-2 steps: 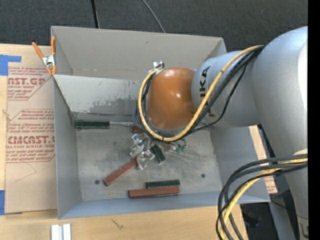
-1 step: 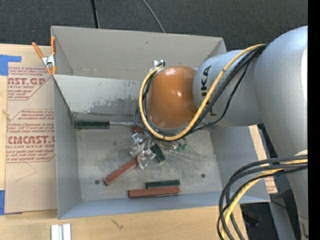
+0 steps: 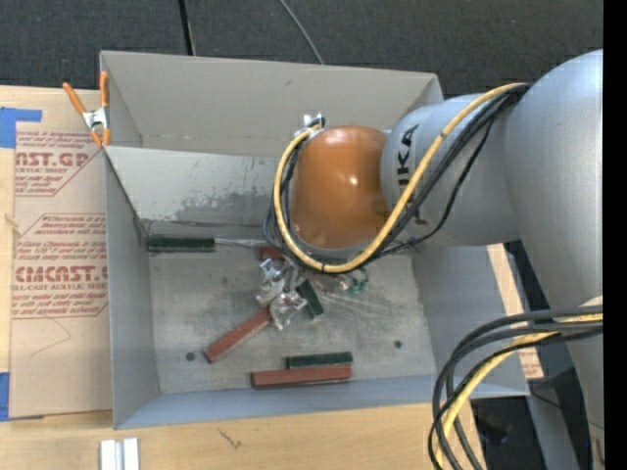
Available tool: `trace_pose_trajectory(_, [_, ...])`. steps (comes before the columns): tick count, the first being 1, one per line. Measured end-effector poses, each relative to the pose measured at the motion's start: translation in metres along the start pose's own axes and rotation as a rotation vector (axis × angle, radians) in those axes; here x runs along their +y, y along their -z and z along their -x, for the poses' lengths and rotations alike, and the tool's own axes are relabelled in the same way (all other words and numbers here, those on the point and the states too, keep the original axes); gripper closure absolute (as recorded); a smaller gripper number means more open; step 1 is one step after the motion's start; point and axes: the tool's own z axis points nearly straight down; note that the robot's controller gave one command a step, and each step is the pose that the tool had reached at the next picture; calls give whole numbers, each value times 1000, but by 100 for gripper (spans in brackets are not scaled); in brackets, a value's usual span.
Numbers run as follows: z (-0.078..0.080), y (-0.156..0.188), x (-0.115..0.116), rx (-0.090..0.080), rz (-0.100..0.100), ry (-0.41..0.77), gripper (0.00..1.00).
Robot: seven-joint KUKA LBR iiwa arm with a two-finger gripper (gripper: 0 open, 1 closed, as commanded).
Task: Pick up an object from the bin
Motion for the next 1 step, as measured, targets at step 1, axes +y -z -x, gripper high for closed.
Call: trace_pose_trajectory(1, [0, 9, 0, -1, -1, 0, 100])
